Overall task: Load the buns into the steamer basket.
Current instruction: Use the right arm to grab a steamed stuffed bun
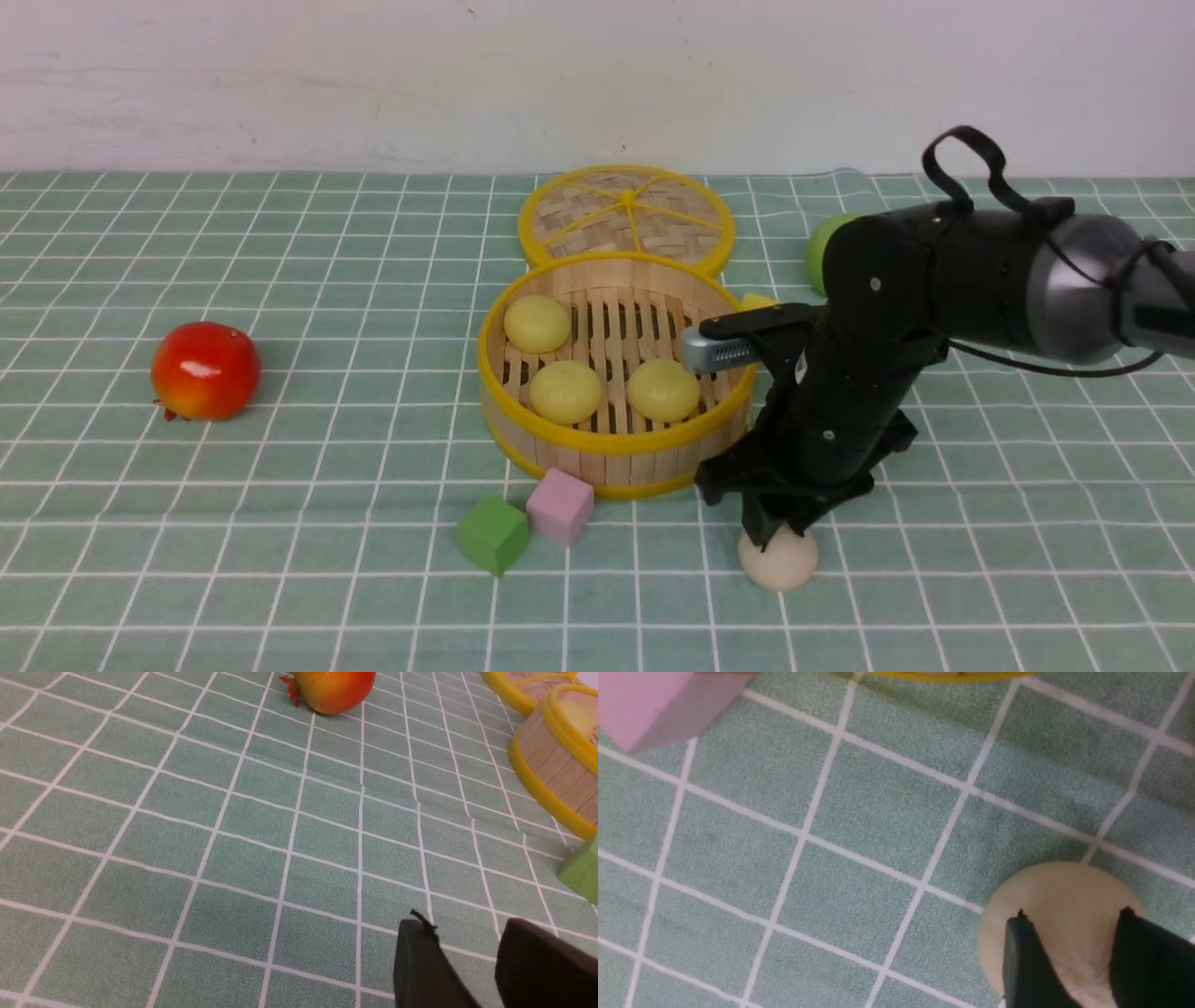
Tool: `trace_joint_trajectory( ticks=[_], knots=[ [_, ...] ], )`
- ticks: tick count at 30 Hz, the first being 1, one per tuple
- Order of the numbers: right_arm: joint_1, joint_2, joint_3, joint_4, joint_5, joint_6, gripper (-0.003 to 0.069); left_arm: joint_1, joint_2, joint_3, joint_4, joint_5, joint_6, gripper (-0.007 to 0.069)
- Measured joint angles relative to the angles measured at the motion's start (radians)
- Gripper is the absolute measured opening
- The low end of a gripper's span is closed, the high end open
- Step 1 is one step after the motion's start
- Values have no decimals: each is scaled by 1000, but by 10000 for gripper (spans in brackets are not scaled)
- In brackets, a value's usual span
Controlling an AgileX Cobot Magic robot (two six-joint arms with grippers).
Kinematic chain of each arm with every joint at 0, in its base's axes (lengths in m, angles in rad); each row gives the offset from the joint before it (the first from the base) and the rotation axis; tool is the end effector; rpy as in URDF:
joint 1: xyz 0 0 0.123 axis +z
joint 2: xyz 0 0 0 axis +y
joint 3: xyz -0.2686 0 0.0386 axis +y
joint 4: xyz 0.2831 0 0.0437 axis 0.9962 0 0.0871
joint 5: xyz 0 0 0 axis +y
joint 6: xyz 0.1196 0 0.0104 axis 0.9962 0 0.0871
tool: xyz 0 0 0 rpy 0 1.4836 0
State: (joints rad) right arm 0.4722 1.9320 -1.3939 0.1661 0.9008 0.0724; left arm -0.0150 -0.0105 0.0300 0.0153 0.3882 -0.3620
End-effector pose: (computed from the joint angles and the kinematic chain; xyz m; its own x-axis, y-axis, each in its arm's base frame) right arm 0.3697 0.2063 0.1370 -0.9381 -0.2840 -0.1983 -0.3174 0.9341 0.1636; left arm 0.1288 -0.0012 0.1591 -0.2993 -0.3364 -0.8929 -0.0984 0.9417 -0.3218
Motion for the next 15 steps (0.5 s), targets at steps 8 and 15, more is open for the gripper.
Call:
trace_joint_trajectory(
  ticks=[8, 15],
  knots=[
    [0, 0, 0, -27, -4, 0, 101, 0, 0, 0, 0, 0, 0, 238],
    [0, 0, 0, -30, -1, 0, 0, 0, 0, 0, 0, 0, 0, 238]
  ],
)
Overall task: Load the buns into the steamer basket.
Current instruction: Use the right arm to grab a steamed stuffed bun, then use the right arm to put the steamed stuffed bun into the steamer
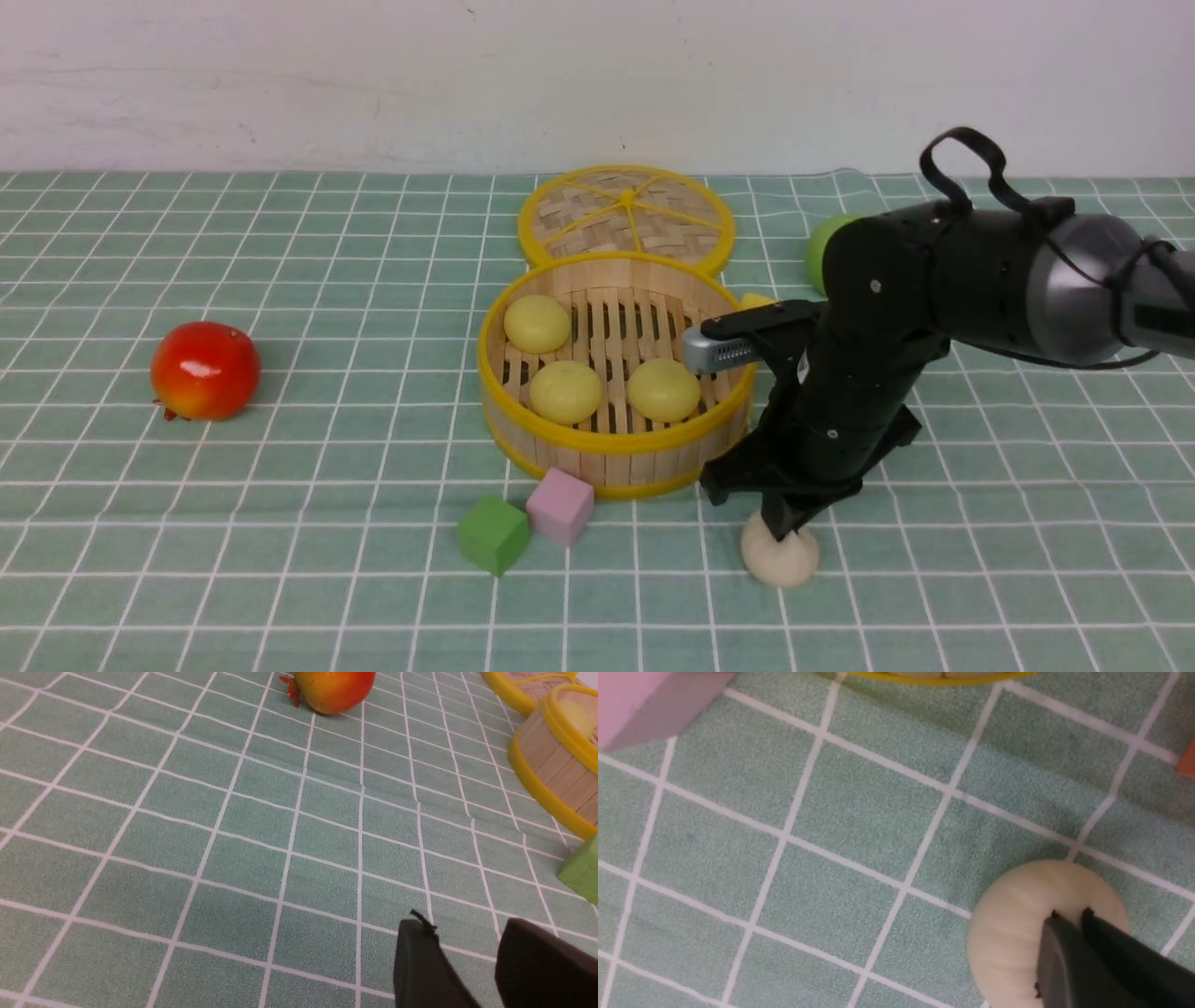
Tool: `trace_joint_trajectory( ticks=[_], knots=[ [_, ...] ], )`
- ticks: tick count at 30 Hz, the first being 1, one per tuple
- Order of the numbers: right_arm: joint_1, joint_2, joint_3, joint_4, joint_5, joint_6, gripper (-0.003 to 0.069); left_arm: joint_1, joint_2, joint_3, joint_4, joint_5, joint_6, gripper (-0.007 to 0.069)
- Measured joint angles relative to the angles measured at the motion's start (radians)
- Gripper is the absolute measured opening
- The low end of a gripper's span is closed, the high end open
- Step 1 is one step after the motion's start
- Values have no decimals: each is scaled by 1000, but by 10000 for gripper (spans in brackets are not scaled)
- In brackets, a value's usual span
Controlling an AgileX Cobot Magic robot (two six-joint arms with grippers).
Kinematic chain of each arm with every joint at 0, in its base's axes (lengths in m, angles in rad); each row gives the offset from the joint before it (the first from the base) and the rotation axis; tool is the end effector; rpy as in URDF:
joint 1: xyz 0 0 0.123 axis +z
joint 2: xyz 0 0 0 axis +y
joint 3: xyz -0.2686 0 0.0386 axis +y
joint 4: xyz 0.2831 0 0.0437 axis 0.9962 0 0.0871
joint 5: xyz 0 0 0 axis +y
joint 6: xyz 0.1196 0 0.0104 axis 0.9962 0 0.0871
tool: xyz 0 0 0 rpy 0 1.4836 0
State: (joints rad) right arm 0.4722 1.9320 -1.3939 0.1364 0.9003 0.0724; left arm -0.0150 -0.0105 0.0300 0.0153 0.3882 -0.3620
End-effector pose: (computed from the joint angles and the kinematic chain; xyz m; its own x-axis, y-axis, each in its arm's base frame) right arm 0.3709 0.2038 0.1367 -0.9318 -0.3008 -0.2032 -0.3313 0.9335 0.1374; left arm 0.1288 -0.0012 0.1591 -0.2993 -0.3364 -0.8929 -0.0984 0.9417 -0.3218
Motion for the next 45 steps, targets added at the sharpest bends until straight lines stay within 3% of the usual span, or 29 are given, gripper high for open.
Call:
trace_joint_trajectory(
  ticks=[5, 11, 19, 29, 41, 45],
  knots=[
    [0, -13, -14, -4, 31, 0, 0, 0, 0, 0, 0, 0, 0, 238],
    [0, -35, -215, -58, 78, -15, 0, 0, 0, 0, 0, 0, 0, 238],
    [0, 45, -446, -154, -11, -18, 0, 0, 0, 0, 0, 0, 0, 238],
    [-18, 179, -459, -161, -131, -4, 0, 0, 0, 0, 0, 0, 0, 238],
    [-48, 240, -465, -150, -154, 35, 0, 0, 0, 0, 0, 0, 0, 238],
    [-48, 246, -465, -149, -158, 103, 15, 0, 0, 0, 0, 0, 0, 238]
  ],
)
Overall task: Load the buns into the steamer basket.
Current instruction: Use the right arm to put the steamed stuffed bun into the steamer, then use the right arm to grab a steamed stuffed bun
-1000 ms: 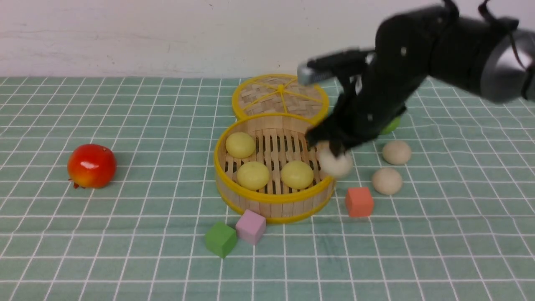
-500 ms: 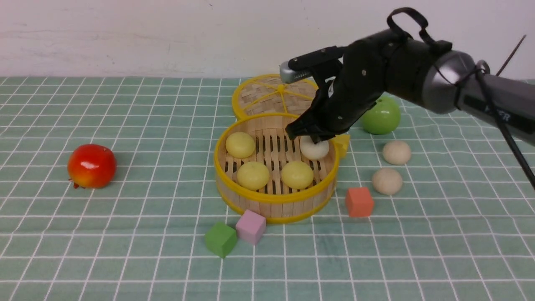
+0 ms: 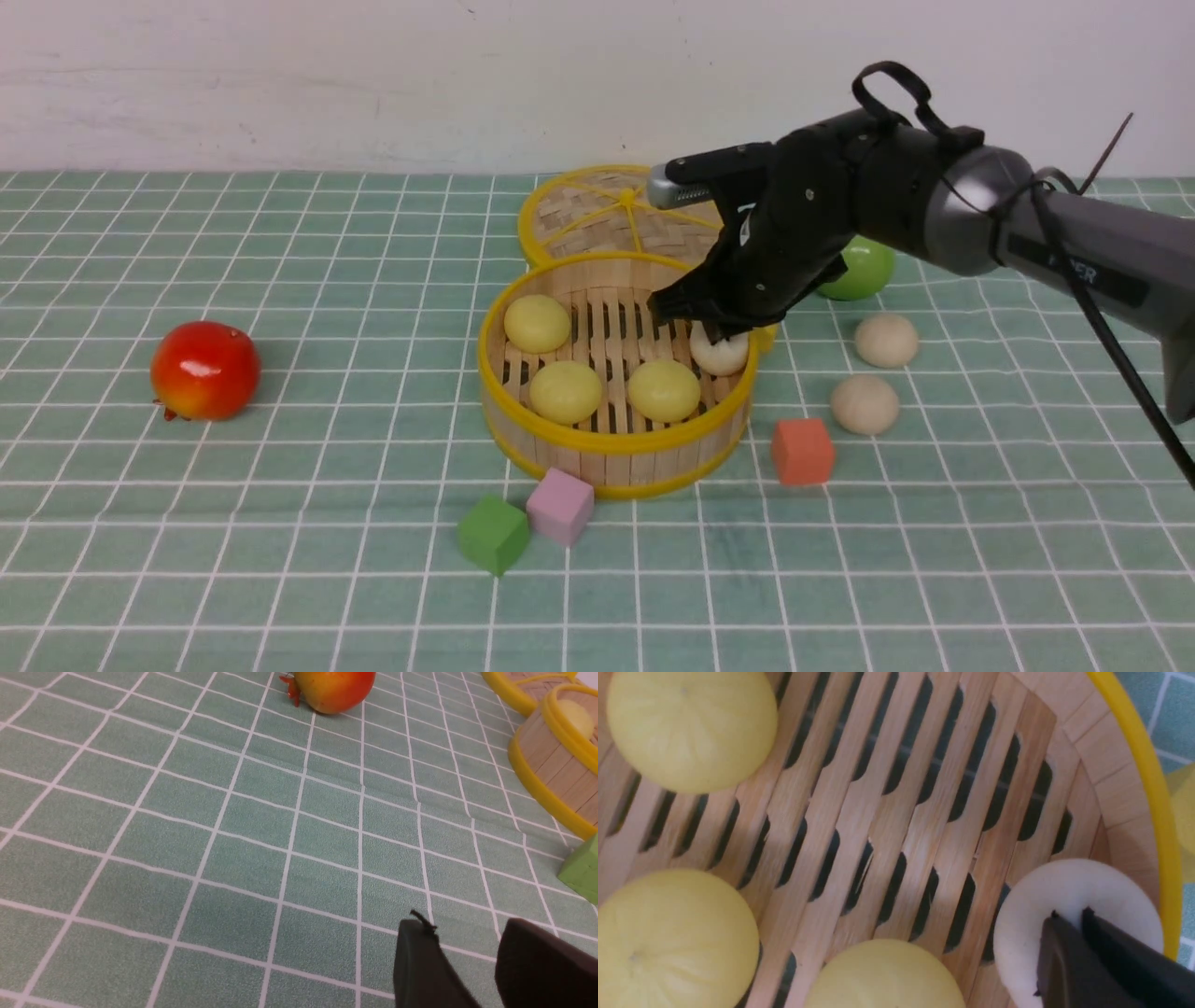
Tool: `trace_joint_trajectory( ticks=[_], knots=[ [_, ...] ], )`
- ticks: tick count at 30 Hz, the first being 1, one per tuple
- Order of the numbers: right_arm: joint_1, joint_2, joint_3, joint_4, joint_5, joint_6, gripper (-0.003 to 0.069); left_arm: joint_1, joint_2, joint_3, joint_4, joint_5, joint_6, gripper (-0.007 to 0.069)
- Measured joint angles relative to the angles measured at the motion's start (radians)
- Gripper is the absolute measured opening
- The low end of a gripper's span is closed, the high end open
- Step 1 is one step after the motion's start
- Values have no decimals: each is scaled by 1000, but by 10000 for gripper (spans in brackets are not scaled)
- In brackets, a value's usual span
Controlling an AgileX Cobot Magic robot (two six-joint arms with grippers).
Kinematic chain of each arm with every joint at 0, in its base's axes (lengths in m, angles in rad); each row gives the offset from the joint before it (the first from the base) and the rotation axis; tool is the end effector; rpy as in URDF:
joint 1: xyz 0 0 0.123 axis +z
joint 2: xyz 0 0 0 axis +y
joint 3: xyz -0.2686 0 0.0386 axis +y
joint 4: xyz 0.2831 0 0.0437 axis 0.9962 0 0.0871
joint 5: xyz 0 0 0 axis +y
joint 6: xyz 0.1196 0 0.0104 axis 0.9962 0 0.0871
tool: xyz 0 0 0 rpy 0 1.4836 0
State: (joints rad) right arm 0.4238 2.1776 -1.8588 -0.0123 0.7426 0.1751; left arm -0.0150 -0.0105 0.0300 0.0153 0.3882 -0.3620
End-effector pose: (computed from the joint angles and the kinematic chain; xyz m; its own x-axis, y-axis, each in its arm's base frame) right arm 0.4879 0.2190 0.1751 -0.8109 -0.1845 -0.5553 -0.2767 0.9571 0.0861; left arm 0.1288 -0.0012 0.1591 -0.2993 -0.3364 -0.8929 -0.0984 0.9417 -0.3218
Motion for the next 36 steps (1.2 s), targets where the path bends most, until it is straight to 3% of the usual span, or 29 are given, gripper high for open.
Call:
trace_joint_trajectory(
  ticks=[13, 22, 30, 36],
  knots=[
    [0, -9, 0, 2, -2, 15, 274, 0, 0, 0, 0, 0, 0, 238],
    [-1, -13, 0, 12, 2, 11, 231, 0, 0, 0, 0, 0, 0, 238],
    [-10, -83, -1, -6, 65, 11, 237, 0, 0, 0, 0, 0, 0, 238],
    [-113, -109, 7, -21, 203, 22, 242, 0, 0, 0, 0, 0, 0, 238]
  ],
)
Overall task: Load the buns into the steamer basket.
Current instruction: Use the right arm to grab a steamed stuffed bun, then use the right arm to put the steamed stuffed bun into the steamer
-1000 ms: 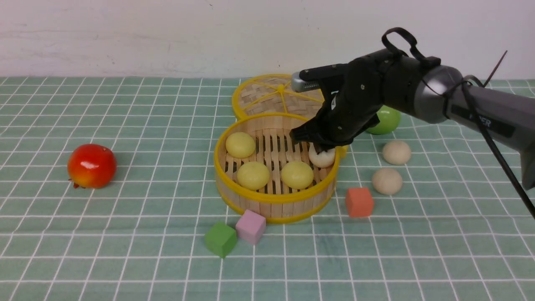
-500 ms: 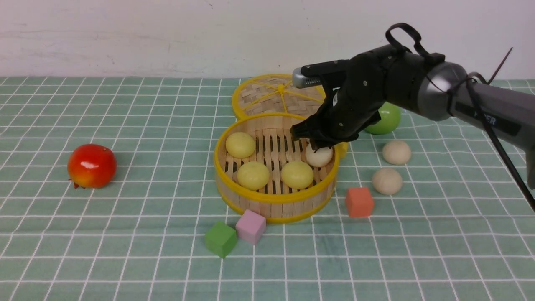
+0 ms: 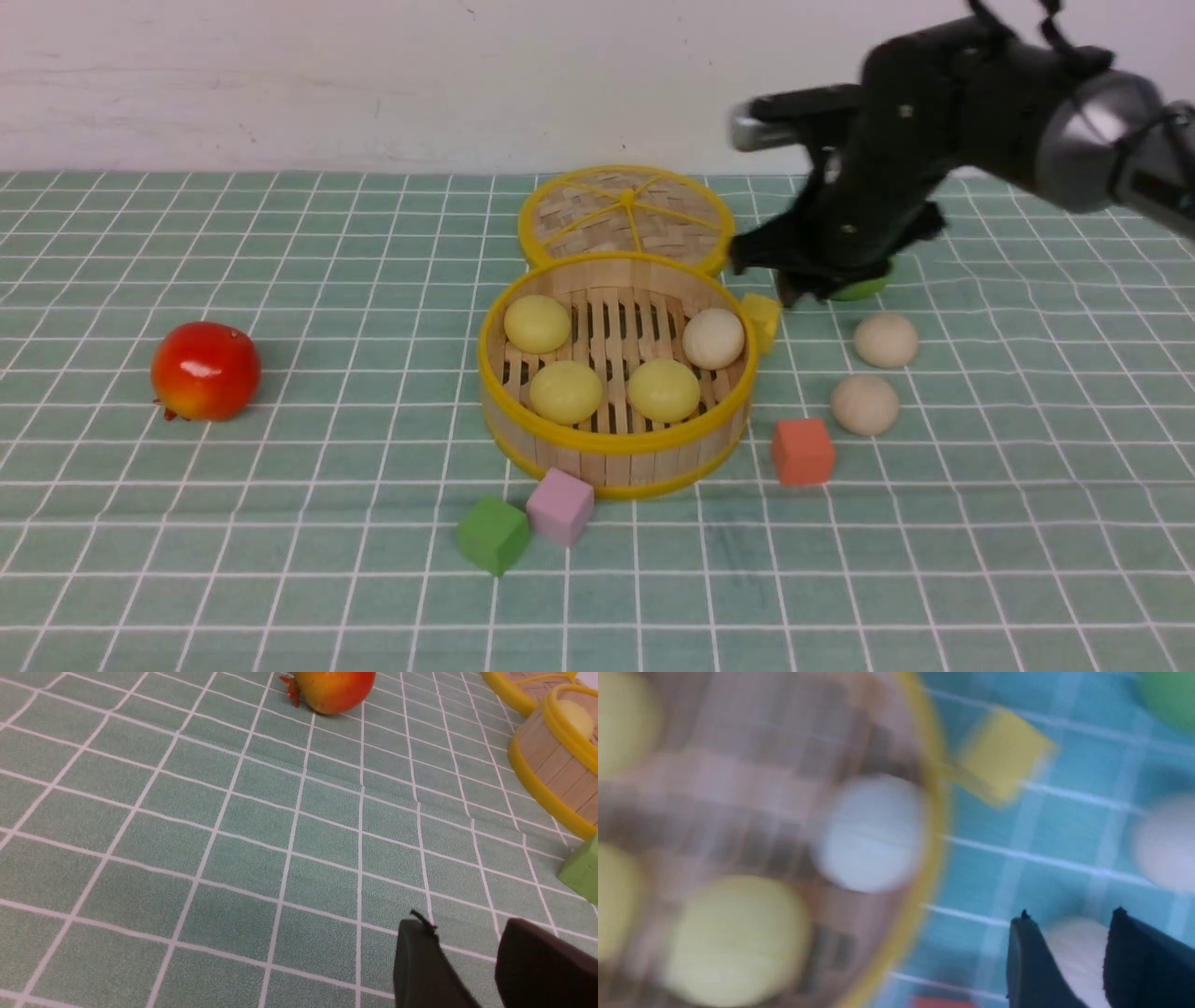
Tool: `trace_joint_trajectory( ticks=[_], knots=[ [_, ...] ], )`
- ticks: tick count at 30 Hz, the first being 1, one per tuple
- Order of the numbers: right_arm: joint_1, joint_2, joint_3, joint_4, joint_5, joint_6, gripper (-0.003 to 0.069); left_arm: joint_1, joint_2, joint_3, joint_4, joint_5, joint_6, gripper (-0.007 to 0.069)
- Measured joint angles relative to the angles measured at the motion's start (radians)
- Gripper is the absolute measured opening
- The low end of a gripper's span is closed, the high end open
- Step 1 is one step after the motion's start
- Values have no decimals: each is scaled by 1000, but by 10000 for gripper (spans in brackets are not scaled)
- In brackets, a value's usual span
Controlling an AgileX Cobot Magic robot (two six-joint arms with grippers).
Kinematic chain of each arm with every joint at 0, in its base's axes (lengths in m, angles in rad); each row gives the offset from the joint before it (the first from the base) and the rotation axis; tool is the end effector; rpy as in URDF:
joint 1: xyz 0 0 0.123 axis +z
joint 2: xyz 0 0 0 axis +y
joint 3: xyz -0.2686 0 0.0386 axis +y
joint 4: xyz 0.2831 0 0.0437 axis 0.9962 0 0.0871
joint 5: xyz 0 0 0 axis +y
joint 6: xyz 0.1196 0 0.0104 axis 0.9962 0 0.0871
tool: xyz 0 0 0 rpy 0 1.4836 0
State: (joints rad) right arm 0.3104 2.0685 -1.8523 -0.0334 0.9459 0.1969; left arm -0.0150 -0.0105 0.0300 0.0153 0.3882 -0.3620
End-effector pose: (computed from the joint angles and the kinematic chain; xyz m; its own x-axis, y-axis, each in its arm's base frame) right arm 0.4820 0.1512 0.2170 -0.8760 -0.0958 -0.4728 -0.1407 0.9882 0.0605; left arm 0.1288 -0.0012 0.1591 -0.2993 -0.3364 -0.8929 -0.0984 0.9417 -0.3218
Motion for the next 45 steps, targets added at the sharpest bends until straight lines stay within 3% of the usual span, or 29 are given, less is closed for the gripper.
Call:
trace_joint_trajectory(
  ticks=[9, 30, 32, 37, 45],
  knots=[
    [-121, 72, 50, 106, 25, 3, 242, 0, 0, 0, 0, 0, 0, 238],
    [-128, 125, 52, 137, 15, -19, 237, 0, 0, 0, 0, 0, 0, 238],
    [-128, 125, 52, 151, 15, -44, 206, 0, 0, 0, 0, 0, 0, 238],
    [-128, 123, 52, 183, 16, -80, 24, 0, 0, 0, 0, 0, 0, 238],
    [-128, 87, 31, 221, 37, -91, 1, 0, 0, 0, 0, 0, 0, 238]
  ],
)
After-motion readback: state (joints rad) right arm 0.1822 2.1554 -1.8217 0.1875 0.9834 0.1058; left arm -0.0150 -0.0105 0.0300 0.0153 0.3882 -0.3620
